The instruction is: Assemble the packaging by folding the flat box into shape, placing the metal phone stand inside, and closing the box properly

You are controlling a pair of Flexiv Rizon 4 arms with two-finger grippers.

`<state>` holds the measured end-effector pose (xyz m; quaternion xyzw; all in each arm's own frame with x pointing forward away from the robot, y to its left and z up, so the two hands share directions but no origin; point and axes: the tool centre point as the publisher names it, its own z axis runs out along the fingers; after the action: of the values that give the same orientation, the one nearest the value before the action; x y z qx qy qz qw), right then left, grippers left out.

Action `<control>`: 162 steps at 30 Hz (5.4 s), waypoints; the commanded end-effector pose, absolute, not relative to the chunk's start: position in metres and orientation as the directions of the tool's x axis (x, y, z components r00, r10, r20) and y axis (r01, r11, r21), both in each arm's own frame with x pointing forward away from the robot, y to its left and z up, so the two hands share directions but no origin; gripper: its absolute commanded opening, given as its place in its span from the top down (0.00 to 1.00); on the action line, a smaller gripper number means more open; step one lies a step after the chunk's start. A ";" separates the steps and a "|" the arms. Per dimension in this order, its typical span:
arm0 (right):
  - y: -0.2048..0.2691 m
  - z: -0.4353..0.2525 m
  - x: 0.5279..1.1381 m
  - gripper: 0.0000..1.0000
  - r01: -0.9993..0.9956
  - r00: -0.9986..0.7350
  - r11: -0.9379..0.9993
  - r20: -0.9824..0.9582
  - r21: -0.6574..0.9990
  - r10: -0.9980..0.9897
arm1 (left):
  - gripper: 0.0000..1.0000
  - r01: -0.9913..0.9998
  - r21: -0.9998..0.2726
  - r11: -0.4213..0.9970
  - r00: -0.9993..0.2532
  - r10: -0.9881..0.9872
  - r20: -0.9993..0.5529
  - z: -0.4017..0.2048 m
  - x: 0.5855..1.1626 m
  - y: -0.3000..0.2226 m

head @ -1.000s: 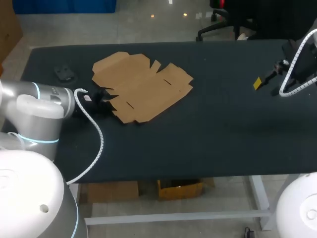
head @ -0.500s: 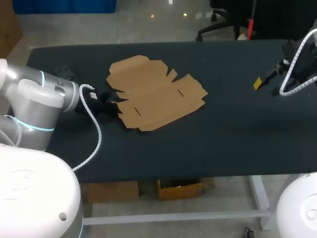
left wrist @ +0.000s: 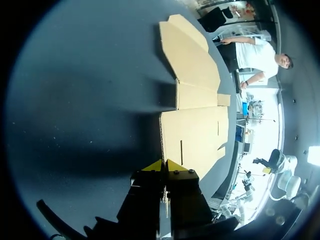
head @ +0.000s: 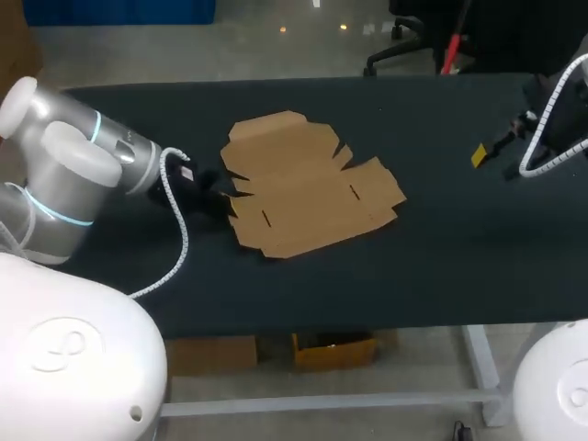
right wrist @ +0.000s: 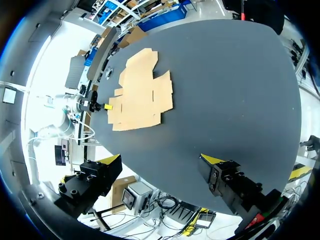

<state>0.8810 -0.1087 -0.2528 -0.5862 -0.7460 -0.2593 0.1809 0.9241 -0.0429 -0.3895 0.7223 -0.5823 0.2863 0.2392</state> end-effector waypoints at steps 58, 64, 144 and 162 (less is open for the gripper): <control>-0.109 -0.254 0.870 0.00 0.966 -0.257 0.192 0.593 0.172 0.763 | 0.00 -0.999 0.051 -0.012 0.042 -0.753 0.657 -0.378 0.895 -0.064; -0.109 -0.254 0.870 0.00 0.966 -0.257 0.192 0.592 0.172 0.763 | 0.00 -0.999 0.033 -0.038 0.050 -0.762 0.646 -0.373 0.902 -0.051; -0.109 -0.270 0.865 0.00 0.973 -0.232 0.175 0.590 0.153 0.774 | 0.63 -0.988 -0.096 0.124 -0.157 -0.721 0.675 -0.396 0.905 -0.055; -0.110 -0.271 0.864 0.00 0.975 -0.224 0.170 0.591 0.147 0.775 | 1.00 -0.980 -0.078 0.181 -0.185 -0.712 0.678 -0.393 0.898 -0.060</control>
<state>0.8658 -0.1096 -0.2721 -0.5912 -0.7396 -0.2545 0.1967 0.8974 -0.0604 -0.3966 0.5834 -0.7222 0.2664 0.2590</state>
